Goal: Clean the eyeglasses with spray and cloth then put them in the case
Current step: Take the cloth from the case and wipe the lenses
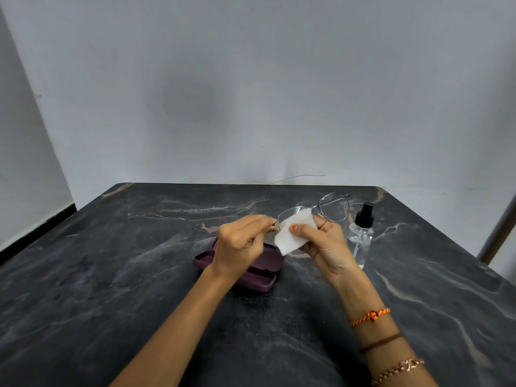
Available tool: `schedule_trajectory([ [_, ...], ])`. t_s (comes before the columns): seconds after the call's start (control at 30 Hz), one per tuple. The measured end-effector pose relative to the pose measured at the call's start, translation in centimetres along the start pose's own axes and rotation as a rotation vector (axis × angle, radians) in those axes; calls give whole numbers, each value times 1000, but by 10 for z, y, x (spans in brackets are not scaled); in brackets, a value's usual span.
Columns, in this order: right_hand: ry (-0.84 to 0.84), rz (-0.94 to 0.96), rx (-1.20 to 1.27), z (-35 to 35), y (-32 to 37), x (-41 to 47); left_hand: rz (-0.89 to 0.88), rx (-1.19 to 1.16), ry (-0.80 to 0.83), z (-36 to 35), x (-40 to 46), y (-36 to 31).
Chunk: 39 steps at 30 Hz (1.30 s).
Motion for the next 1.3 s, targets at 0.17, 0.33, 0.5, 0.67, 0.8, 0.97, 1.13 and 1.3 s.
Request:
schedule_trajectory([
  [0.17,-90,1,63,5,4,0,28,-29,9,-3,0,-2],
  [0.33,-145,-56,369,-3,-9,1,-14,-5,48,-4,-4,-7],
  [0.5,-94,-15,381,-9,-11,-1,-23,9,39,-7,-2,-16],
  [0.67,-4,5,119,-5,-1,-1,-29,27,32,-1,-2,-6],
  [0.8,-31,62,-85,2,5,-2,-32,3,-9,-1,-1,-6],
  [0.97,-66,90,51,0,2,-2,-3,-27,-19,-2,-2,-8],
  [1.13,-73,91,288,-9,-6,-2,-30,-26,6,-5,-3,-13],
  [1.3,-39,101,166,-8,-9,-2,-43,24,71,-3,-1,-7],
])
Point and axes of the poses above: each hand's wrist, its own x-axis towards the middle knuckle, its own z-axis out of the back of the hand, y = z × x, the point moved 2 cm from there along x, towards the middle knuckle, and after that the axes turned 11 degrees about x, right-handed, at the moved point
